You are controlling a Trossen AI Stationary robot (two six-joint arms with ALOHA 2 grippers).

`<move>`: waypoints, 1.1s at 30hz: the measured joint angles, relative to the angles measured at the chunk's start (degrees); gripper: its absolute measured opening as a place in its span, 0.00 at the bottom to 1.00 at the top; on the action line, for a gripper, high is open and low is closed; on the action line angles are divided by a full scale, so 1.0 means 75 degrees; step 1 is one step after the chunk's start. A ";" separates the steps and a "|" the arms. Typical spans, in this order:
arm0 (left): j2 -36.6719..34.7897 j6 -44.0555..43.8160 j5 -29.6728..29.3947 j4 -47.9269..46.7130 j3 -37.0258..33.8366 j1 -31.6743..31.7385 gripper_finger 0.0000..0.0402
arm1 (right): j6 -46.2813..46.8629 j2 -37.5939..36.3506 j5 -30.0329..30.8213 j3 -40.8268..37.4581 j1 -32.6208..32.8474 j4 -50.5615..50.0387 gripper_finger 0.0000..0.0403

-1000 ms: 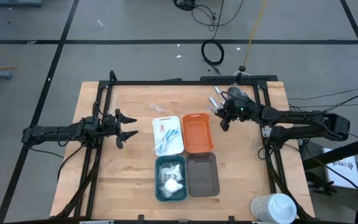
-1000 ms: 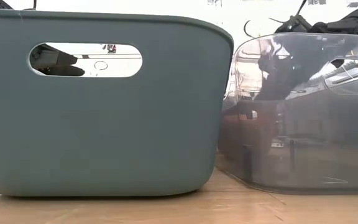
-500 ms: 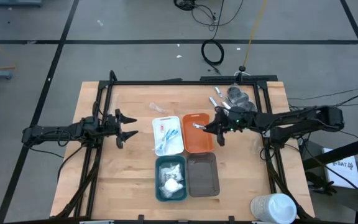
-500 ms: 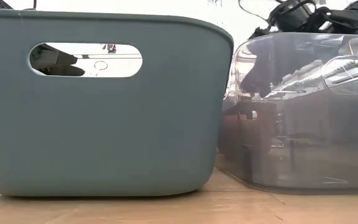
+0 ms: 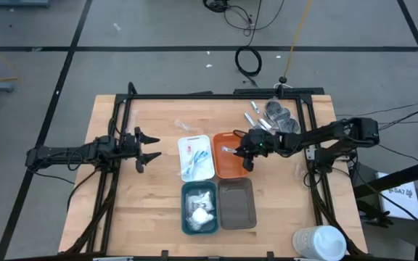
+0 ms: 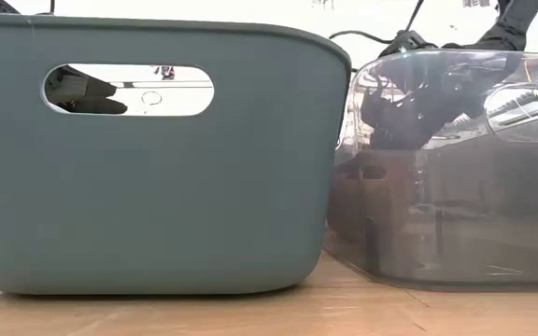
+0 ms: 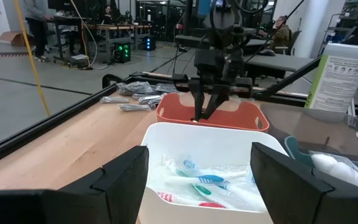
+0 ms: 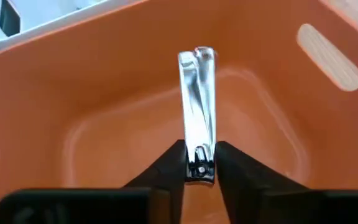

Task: Pick & Place Travel size toiletries
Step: Put the nail cutter into the orange bin

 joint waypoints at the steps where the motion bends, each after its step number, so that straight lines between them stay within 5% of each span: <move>1: 0.0000 -0.0002 0.0000 0.0002 0.0000 0.0000 0.68 | -0.0001 -0.0024 -0.0019 0.0000 -0.0002 -0.0020 0.23; 13: 0.0000 -0.0002 0.0000 0.0002 0.0000 0.0003 0.68 | -0.0246 -0.1000 0.0046 -0.0003 -0.0002 -0.0142 0.44; 17: 0.0000 -0.0003 0.0000 0.0000 0.0000 0.0002 0.68 | -0.0641 -0.1868 0.0668 0.0000 -0.0002 -0.0367 0.46; 25: 0.0000 -0.0002 0.0003 0.0002 0.0000 0.0000 0.68 | -0.1136 -0.3066 0.3717 -0.0003 -0.0174 -0.1938 0.47; 33: -0.0002 -0.0001 0.0004 0.0000 0.0000 0.0002 0.68 | -0.0407 -0.2374 0.3535 -0.0400 -0.1219 -0.2298 0.47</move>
